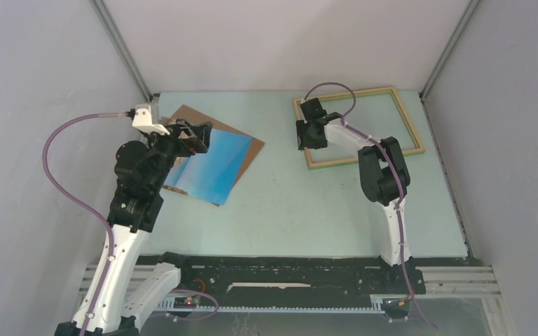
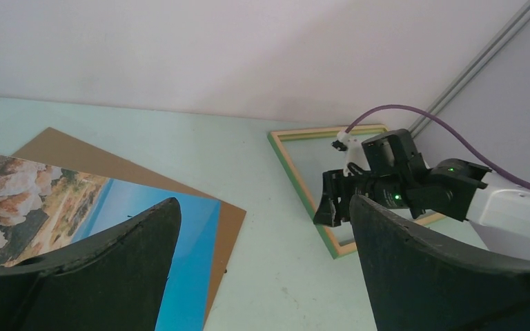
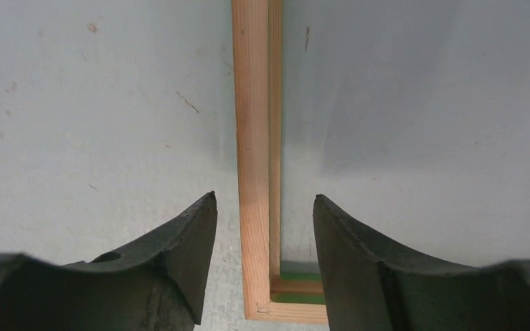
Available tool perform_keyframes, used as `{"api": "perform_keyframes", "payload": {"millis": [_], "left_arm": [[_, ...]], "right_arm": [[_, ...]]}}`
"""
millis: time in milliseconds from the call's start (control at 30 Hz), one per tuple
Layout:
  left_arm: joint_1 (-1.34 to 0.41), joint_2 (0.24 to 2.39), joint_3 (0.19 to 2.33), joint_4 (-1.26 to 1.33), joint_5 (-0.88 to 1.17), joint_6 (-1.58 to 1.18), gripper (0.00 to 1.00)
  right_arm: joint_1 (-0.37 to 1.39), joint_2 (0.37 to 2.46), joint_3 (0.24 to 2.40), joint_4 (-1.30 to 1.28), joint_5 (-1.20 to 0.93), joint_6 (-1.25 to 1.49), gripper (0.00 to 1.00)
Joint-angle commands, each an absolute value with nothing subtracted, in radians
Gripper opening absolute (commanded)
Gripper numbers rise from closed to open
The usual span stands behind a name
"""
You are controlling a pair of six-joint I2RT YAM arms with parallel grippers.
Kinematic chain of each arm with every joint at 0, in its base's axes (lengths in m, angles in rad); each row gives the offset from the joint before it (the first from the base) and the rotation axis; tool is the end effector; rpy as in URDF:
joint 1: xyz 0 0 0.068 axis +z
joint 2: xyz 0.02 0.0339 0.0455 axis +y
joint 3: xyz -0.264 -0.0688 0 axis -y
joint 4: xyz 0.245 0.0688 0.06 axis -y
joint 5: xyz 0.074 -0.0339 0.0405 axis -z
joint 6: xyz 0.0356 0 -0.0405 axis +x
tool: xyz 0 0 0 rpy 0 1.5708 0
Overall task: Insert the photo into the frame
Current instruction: Move the photo frame to the center of the board.
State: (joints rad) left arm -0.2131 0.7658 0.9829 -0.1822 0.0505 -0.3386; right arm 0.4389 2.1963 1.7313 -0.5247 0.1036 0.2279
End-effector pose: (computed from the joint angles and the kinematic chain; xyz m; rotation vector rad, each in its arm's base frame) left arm 0.1614 -0.0368 0.4117 -0.0569 1.5542 -0.4763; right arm 0.4365 0.2009 0.1798 -0.2298 2.5469 0.1249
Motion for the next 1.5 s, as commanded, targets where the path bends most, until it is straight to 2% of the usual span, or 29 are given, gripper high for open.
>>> {"api": "perform_keyframes", "payload": {"millis": [0,100,233,333,500,567,700,767,833,933,967,1067,1167,1300,1467], "left_arm": [[-0.218,0.767,0.964,-0.155,0.074,-0.353,1.00],[-0.220,0.769,0.963,-0.155,0.074,-0.353,1.00],[-0.222,0.767,0.962,-0.155,0.069,-0.353,1.00],[-0.228,0.766,0.962,-0.155,0.069,-0.353,1.00],[-0.236,0.757,0.960,-0.153,0.069,-0.354,1.00],[-0.240,0.756,0.960,-0.152,0.069,-0.356,1.00],[-0.249,0.756,0.959,-0.150,0.074,-0.360,1.00],[-0.252,0.756,0.959,-0.150,0.072,-0.358,1.00],[-0.254,0.754,0.959,-0.150,0.071,-0.359,1.00],[-0.253,0.752,0.959,-0.150,0.073,-0.360,1.00],[-0.254,0.751,0.960,-0.150,0.075,-0.360,1.00],[-0.253,0.752,0.957,-0.151,0.067,-0.358,1.00],[-0.253,0.755,0.957,-0.150,0.067,-0.358,1.00],[-0.254,0.751,0.959,-0.150,0.073,-0.363,1.00],[-0.258,0.753,0.953,-0.147,0.056,-0.355,1.00]], "right_arm": [[0.455,2.228,1.792,-0.610,0.065,0.176,0.59],[0.464,2.240,1.805,-0.634,0.046,0.160,0.51],[0.486,2.204,1.775,-0.681,0.063,0.131,0.30],[0.525,2.117,1.652,-0.687,0.094,0.125,0.18],[0.615,1.834,1.267,-0.597,0.220,0.153,0.16],[0.652,1.717,1.130,-0.573,0.236,0.171,0.18],[0.687,1.528,0.950,-0.613,0.254,0.240,0.35],[0.687,1.446,0.906,-0.636,0.263,0.266,0.49],[0.685,1.372,0.895,-0.641,0.260,0.296,0.70],[0.673,1.308,0.898,-0.566,0.243,0.318,0.95],[0.659,1.310,0.909,-0.534,0.248,0.349,0.99],[0.589,1.392,1.004,-0.521,0.329,0.626,1.00],[0.532,1.555,1.166,-0.618,0.366,0.972,1.00],[0.506,1.819,1.425,-0.729,0.422,1.161,0.99],[0.488,2.114,1.866,-0.922,0.516,1.258,1.00]]}}
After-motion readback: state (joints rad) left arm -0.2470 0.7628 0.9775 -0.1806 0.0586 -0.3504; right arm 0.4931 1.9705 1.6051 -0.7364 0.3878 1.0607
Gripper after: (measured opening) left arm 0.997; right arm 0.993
